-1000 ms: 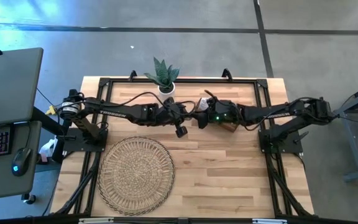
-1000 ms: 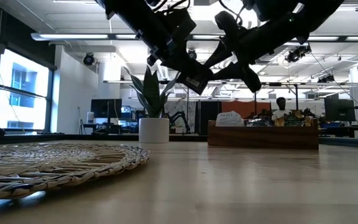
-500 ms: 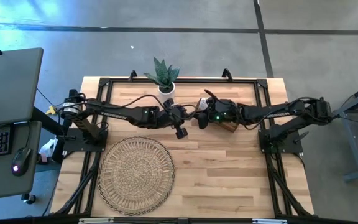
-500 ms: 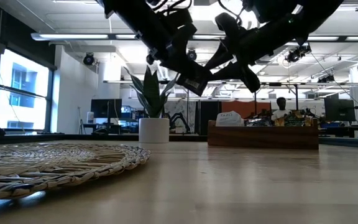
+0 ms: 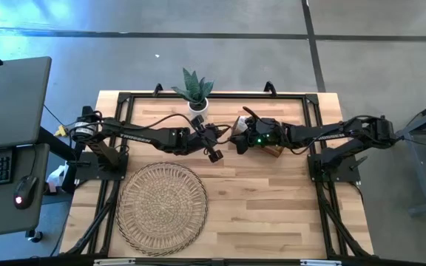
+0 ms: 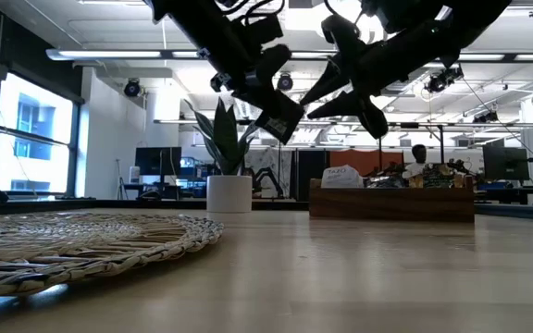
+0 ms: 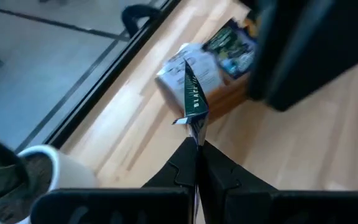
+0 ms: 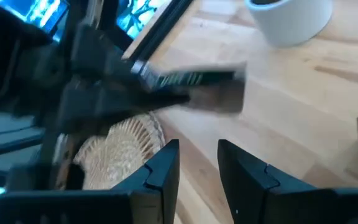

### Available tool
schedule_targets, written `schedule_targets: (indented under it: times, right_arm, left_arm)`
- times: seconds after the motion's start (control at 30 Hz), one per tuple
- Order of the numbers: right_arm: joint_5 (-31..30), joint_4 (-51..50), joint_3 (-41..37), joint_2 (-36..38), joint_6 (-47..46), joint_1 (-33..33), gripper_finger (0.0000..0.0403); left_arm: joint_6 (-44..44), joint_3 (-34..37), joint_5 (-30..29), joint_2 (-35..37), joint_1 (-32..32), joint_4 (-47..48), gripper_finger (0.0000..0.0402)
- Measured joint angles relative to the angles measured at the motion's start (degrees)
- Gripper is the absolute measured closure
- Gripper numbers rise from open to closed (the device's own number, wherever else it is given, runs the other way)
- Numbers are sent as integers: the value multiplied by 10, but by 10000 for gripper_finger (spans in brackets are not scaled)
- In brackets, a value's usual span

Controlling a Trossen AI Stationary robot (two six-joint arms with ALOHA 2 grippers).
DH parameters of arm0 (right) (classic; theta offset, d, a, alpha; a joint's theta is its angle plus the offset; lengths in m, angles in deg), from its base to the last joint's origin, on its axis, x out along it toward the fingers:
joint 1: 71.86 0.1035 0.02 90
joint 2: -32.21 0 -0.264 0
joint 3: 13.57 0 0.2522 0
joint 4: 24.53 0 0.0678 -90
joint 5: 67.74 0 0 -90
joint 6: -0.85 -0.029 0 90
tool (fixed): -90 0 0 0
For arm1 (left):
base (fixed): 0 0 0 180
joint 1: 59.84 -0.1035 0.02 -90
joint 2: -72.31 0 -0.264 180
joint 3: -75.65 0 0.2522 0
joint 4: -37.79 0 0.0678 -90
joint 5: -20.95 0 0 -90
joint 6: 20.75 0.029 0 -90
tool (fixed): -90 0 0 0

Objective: Pick & Place Tea
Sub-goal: Put the black tea bag into the middle section of the wooden organizer

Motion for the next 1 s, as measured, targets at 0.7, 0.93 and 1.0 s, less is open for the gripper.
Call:
schedule_targets:
  times: [0.7,0.93,1.0]
  right_arm:
    - [98,81,0,0,-136,-61,262]
    - [137,80,0,0,-192,-66,262]
    - [146,79,0,0,-188,-68,263]
  left_arm:
    - [41,0,48,0,12,-73,401]
    - [68,0,35,0,20,-87,401]
    - [75,0,34,0,24,-86,401]
